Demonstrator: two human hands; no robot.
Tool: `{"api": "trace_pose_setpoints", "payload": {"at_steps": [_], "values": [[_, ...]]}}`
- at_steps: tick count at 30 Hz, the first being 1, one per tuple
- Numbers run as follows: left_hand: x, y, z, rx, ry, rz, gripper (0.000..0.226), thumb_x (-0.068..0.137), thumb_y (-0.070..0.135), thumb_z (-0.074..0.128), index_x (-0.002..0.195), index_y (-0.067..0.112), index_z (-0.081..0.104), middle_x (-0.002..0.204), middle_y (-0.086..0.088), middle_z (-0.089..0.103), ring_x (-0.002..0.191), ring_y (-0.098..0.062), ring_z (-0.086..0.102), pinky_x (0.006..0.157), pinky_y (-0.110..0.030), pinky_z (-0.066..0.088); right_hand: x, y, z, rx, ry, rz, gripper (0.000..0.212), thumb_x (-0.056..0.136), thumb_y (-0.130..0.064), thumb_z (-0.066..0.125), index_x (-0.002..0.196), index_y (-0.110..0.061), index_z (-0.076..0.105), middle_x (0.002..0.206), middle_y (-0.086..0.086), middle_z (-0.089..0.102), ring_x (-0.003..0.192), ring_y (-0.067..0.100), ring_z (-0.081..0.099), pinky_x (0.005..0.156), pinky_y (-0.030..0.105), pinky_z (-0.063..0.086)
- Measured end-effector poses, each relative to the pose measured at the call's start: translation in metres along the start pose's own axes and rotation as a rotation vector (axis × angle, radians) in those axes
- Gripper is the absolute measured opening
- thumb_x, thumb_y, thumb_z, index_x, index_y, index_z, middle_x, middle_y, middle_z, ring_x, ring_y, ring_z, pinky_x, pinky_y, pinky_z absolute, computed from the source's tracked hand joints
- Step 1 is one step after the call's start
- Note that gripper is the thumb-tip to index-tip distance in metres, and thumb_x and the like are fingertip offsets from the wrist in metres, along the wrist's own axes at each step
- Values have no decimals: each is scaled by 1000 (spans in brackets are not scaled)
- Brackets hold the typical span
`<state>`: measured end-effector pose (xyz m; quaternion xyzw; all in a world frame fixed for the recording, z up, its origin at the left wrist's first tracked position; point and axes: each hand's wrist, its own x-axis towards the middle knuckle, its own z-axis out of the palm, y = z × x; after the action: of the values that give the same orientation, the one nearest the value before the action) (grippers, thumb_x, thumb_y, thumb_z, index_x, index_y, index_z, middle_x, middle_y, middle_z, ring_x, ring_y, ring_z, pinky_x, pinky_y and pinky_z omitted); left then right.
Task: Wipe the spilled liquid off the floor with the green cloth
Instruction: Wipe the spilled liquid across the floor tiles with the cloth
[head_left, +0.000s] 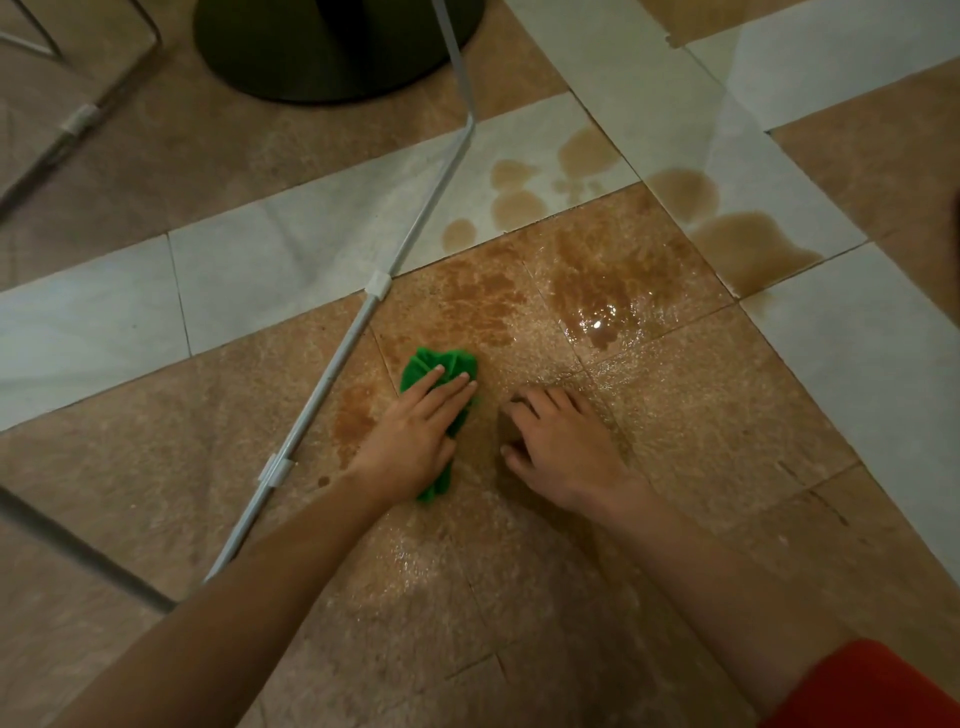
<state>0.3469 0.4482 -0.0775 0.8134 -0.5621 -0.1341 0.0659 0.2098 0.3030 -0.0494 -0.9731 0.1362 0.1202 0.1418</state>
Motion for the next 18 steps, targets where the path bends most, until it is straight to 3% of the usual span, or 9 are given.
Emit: {"api": "trace_pose_setpoints", "payload": {"at_steps": [4,8,10,12,18], "values": [[17,11,0,-54,56,-191,61,91,20,46,147,18,20,154,0,20,144,-23,3,116,-41,0,0,1,0,9,-2,4,48,93,-42,44,134,-18,43,140,3,41,130,23,34,111,40,23],[4,16,5,-88,60,-125,59,89,26,40,145,15,25,152,-4,25,143,-24,5,116,-45,12,1,0,-1,44,30,27,51,92,-41,46,138,-18,39,142,2,40,131,22,34,111,39,23],[0,8,2,-105,71,-178,65,88,30,45,146,16,21,154,-3,18,143,-21,1,116,-47,15,0,-1,-2,62,30,23,51,94,-41,44,139,-18,38,144,2,38,133,21,33,112,38,21],[3,3,-1,-121,94,-300,72,88,29,51,148,16,14,156,-2,9,143,-20,-4,117,-44,11,0,-1,-3,71,31,14,50,94,-41,43,139,-18,37,145,2,36,134,21,31,113,37,20],[31,-8,-9,-137,83,-371,69,92,25,47,149,14,9,157,-5,6,144,-21,0,115,-34,-1,1,-3,-7,100,36,11,48,95,-42,42,137,-20,39,144,0,36,132,20,32,112,35,20]]}}
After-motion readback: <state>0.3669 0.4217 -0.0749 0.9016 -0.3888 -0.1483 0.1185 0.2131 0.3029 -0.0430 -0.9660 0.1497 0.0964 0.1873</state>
